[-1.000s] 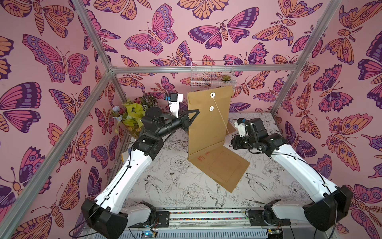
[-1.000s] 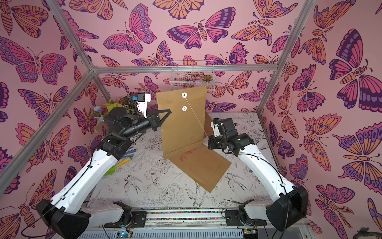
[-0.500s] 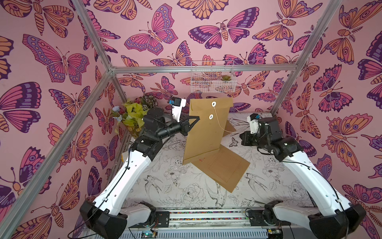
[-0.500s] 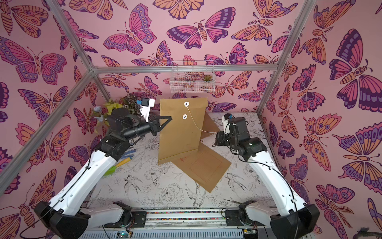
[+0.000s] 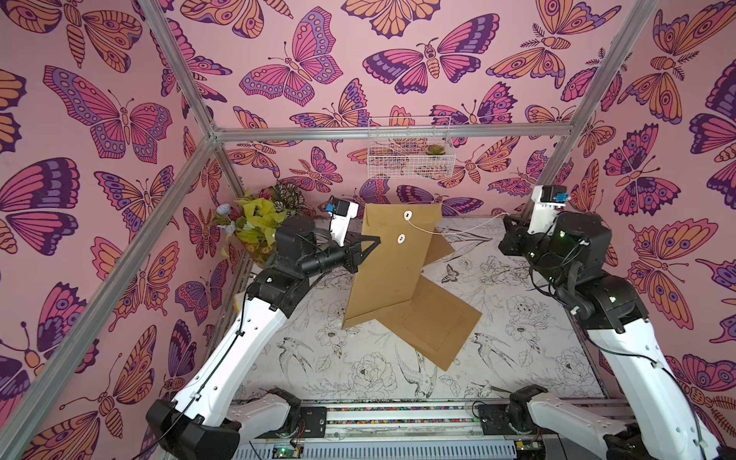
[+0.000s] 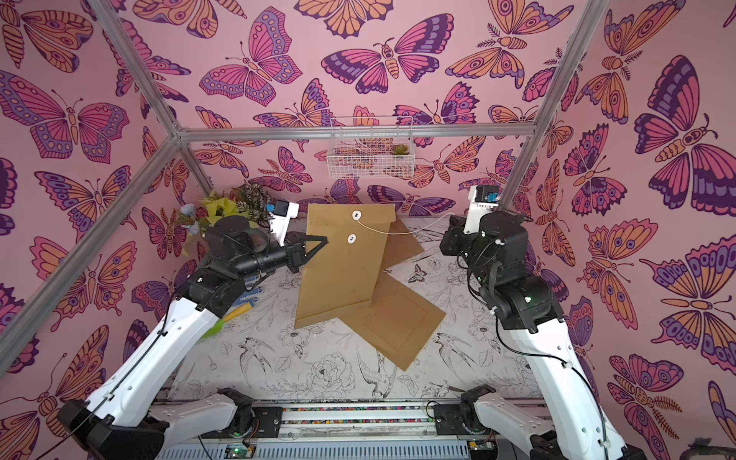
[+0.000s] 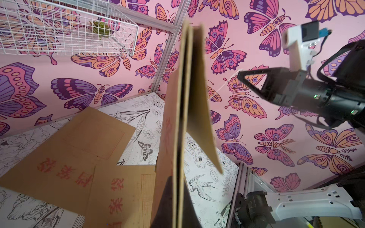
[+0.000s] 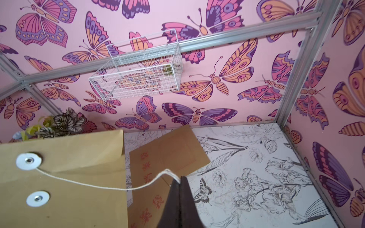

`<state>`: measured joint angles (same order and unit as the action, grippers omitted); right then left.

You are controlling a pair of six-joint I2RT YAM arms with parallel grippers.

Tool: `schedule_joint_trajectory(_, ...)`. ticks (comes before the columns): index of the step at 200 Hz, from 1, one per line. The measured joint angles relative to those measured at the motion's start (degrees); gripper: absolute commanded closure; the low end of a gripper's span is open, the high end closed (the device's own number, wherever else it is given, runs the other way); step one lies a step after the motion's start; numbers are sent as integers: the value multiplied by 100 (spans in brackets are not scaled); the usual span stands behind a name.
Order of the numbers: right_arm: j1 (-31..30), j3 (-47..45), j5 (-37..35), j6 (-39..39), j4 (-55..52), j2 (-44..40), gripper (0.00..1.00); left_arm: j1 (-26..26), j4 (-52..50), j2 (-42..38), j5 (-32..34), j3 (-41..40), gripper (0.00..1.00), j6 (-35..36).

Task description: Open the file bag

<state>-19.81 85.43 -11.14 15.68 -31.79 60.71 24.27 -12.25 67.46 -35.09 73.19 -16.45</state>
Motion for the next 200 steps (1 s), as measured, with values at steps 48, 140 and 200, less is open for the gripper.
schedule_joint_trajectory(48, 28, 940, 125, -120, 98, 573, 100, 0, -92, 7, -479, -142, 100, -2)
schedule_joint_trajectory(140, 33, 2734, 1373, -378, 256, 1937, 100, 0, -295, 190, -1082, -142, 100, 103)
schedule_joint_trajectory(200, 55, 3440, 1600, -369, 516, 2940, 100, 26, -374, 208, -1207, -90, 100, 144)
